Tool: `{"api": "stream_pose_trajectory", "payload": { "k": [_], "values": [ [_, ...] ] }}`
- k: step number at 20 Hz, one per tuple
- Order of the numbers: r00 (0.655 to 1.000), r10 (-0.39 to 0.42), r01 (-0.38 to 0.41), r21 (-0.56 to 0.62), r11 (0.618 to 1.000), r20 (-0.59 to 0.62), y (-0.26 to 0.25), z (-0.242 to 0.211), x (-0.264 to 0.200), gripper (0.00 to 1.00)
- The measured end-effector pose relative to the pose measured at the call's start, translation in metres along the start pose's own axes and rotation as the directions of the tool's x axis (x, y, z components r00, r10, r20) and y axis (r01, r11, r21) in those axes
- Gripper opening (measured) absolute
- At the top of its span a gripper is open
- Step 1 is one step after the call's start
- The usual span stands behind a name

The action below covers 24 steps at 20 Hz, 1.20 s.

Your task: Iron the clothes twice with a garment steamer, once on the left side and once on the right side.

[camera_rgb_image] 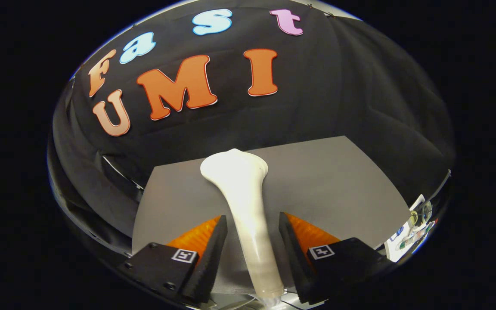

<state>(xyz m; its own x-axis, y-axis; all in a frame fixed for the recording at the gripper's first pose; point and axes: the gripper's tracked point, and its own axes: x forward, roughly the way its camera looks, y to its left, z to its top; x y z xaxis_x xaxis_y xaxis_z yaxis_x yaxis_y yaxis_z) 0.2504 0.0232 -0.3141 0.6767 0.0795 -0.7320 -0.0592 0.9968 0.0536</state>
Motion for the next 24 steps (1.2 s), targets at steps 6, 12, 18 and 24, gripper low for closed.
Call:
{"api": "stream_pose_trajectory", "payload": {
  "k": [6, 12, 18, 24],
  "values": [
    [0.993, 0.002, -0.004, -0.016, 1.000, -0.119, 0.000, -0.014, 0.015, 0.55],
    [0.996, -0.072, 0.072, 0.007, 0.997, -0.051, -0.013, -0.007, 0.012, 0.45],
    [0.990, -0.085, 0.073, 0.111, 0.991, 0.110, -0.014, 0.006, -0.047, 0.40],
    [0.962, -0.054, 0.015, 0.149, 0.989, 0.266, 0.025, -0.010, -0.116, 0.39]
  ]
}}
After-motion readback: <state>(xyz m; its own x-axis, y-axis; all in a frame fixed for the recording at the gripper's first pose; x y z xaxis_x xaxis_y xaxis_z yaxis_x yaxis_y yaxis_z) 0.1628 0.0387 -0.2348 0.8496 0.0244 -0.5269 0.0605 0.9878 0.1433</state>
